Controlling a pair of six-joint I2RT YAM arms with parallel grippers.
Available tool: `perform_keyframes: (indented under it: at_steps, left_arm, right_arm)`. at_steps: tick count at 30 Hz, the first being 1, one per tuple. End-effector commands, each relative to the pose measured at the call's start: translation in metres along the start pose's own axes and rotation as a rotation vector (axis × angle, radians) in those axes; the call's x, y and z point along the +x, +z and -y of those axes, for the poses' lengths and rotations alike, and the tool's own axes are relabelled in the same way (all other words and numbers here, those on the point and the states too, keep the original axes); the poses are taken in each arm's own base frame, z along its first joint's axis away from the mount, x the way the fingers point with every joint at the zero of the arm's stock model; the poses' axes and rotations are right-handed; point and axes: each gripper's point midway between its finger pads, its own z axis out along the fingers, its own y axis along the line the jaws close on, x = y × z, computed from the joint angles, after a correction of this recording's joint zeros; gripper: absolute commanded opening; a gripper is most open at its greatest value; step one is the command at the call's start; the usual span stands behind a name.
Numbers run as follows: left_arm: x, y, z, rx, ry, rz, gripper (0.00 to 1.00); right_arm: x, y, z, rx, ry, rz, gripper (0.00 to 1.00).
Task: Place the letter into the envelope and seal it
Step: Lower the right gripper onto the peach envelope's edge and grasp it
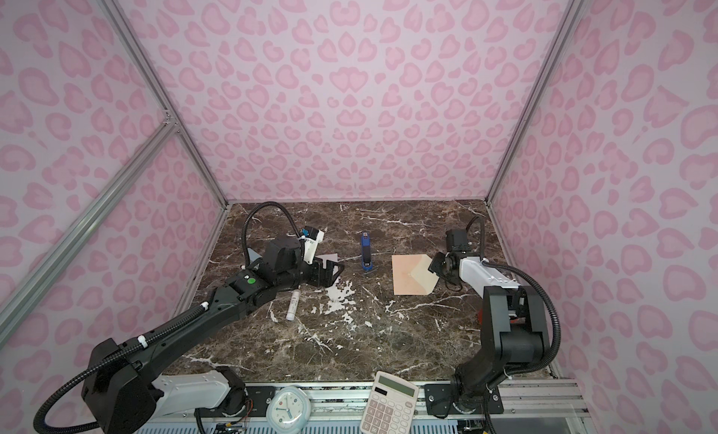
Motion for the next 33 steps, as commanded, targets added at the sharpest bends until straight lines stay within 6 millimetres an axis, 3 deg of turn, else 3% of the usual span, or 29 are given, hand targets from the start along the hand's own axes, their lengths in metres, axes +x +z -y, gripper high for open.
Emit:
perform_keyframes:
  at_steps: [1,13,20,27,33]
  left_arm:
    - [-0.016,0.0,0.005,0.016,0.01,0.052,0.89]
    - [-0.018,0.002,0.004,-0.001,0.013,0.047,0.89]
    - [-0.016,-0.001,0.002,-0.01,0.013,0.048,0.88]
    - [-0.013,-0.006,0.0,-0.019,0.005,0.052,0.88]
    - [-0.008,-0.016,-0.003,-0.036,-0.016,0.057,0.87]
  right_arm:
    - [-0.004,0.006,-0.008,-0.06,0.008,0.005,0.56]
    - [0.002,0.02,-0.01,-0.097,-0.021,-0.03,0.42]
    - [0.011,0.018,-0.005,-0.088,-0.06,-0.051,0.29]
    - [0.017,0.008,-0.006,-0.108,-0.088,-0.059,0.12]
    - [0.018,-0.019,-0.013,-0.126,-0.12,-0.049,0.02]
